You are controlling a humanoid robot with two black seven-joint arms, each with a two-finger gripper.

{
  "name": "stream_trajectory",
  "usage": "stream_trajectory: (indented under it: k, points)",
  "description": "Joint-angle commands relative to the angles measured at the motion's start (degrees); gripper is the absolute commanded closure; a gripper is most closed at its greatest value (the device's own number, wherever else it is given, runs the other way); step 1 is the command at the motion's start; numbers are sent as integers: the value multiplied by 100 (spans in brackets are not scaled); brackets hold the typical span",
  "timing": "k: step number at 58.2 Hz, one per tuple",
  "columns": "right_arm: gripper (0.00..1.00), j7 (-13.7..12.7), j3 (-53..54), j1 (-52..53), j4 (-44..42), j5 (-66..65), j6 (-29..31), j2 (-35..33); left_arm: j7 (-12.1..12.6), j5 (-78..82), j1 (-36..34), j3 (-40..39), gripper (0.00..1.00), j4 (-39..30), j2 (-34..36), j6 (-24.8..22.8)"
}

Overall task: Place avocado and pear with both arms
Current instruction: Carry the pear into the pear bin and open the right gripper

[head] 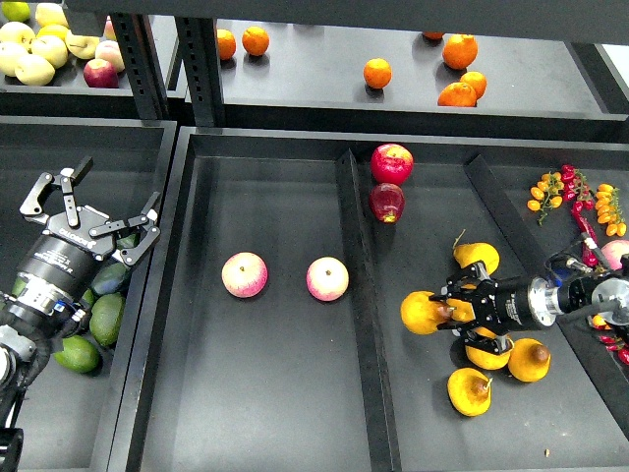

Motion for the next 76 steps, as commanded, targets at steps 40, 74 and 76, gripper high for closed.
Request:
stream_trajectory:
  k: [40, 74, 76]
  points:
    - [81, 0, -82, -258, -1365, -36, -1, 600, 0, -1, 4, -6, 0, -18, 0, -26]
    - [57, 0, -117, -302, -1576, -44, -1, 636, 0, -1, 4, -6, 0, -35, 0, -26]
    - [54, 0, -117, -302, -1576, -53, -1, 636, 0, -1, 4, -6, 0, -35, 0, -26]
